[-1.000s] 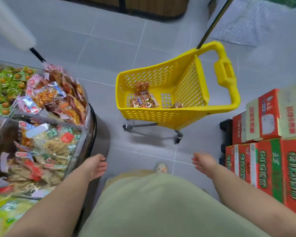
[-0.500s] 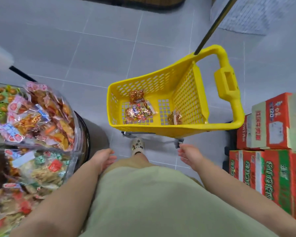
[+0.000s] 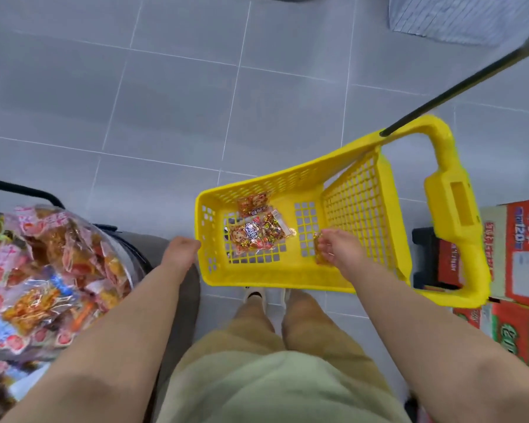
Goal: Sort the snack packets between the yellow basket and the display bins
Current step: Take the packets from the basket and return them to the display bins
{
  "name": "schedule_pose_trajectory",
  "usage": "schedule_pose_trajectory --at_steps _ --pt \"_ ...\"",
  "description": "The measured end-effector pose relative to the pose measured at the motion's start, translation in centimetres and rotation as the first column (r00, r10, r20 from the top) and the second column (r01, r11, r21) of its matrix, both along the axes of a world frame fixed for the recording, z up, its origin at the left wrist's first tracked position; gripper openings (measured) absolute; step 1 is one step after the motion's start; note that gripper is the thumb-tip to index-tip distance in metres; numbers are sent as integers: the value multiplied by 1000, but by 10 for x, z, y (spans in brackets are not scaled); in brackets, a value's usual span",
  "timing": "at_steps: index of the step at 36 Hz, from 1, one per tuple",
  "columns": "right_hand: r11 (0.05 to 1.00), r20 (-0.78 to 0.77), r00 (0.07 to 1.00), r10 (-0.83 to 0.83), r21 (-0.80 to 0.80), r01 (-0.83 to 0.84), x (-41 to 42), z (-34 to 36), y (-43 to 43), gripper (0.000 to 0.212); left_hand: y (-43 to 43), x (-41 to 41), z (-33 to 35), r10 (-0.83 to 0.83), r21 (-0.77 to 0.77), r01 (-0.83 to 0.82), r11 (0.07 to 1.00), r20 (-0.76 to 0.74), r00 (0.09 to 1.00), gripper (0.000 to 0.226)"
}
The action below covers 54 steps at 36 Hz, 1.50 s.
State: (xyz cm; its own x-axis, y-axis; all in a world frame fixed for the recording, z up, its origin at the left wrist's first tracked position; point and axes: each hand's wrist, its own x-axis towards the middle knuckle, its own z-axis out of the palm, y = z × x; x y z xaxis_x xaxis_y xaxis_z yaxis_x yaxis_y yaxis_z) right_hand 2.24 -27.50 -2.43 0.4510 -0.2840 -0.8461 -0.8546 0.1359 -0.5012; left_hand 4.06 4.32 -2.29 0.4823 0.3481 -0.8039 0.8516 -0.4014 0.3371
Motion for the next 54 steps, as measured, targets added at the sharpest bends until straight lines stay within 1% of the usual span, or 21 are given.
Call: schedule_pose_trajectory --at_steps 2,3,5,6,8,11,14,16,19,21,23,25,27,29,31,36,41,45,50,52,54 --pt "1000 -24 999 -25 -13 25 8 -14 -2 10 -4 9 -10 -58 23 58 998 10 998 25" --pt "999 -51 998 -37 -16 36 11 -23 -2 10 -5 13 -17 -66 33 65 997 9 998 29" --pt "1000 -111 994 -13 -19 10 13 -42 -3 10 -9 19 -35 -25 24 25 999 21 999 29" --pt "999 -143 989 43 -18 -46 13 -52 -3 12 -13 21 -44 3 10 -3 1000 24 1000 25" --pt "983 -204 963 178 -8 -183 14 -75 -1 17 -19 21 -63 71 -16 -70 997 34 997 32" --pt "951 -290 908 301 19 -309 18 -111 6 24 -22 17 -87 135 62 -139 988 69 988 35" --pt "885 -351 828 437 7 -465 23 -145 22 12 -19 14 -106 101 142 -110 984 70 992 33" --pt "842 -360 786 502 -5 -540 27 -164 35 18 -17 14 -112 66 171 -81 982 92 994 31" --pt "704 -360 673 646 -60 -708 37 -184 59 29 -17 13 -117 54 200 -78 977 121 991 23" --pt "691 -347 675 651 -96 -716 46 -195 76 32 -17 12 -121 72 194 -98 976 139 988 22" --pt "697 -357 697 622 -152 -700 53 -208 90 35 -17 9 -123 89 191 -117 974 147 985 29" --pt "672 -430 681 592 -202 -712 57 -217 102 61 -16 8 -125 94 200 -122 972 146 985 33" --pt "688 -479 693 539 -225 -690 57 -223 113 91 -15 7 -126 91 211 -121 970 147 985 30" --pt "727 -475 720 506 -215 -653 53 -224 123 104 -15 5 -126 95 207 -125 970 150 984 28" --pt "761 -468 739 485 -190 -620 47 -225 131 101 -15 4 -126 102 199 -131 971 148 984 29" --pt "819 -384 763 521 -29 -574 35 -228 144 77 -15 6 -123 105 197 -134 971 153 983 24" --pt "886 -349 823 448 51 -461 33 -227 152 59 -15 7 -124 98 206 -129 970 156 983 22" --pt "904 -294 859 419 54 -423 36 -224 153 35 -15 6 -125 117 202 -151 968 171 978 29" --pt "859 -116 854 508 -11 -512 33 -202 152 23 -17 10 -121 114 211 -151 966 176 978 30" --pt "870 -52 869 492 -10 -493 31 -187 141 26 -19 11 -117 105 212 -142 967 176 979 28" --pt "885 -7 886 464 39 -464 29 -169 123 34 -22 11 -111 102 175 -145 974 236 967 14"
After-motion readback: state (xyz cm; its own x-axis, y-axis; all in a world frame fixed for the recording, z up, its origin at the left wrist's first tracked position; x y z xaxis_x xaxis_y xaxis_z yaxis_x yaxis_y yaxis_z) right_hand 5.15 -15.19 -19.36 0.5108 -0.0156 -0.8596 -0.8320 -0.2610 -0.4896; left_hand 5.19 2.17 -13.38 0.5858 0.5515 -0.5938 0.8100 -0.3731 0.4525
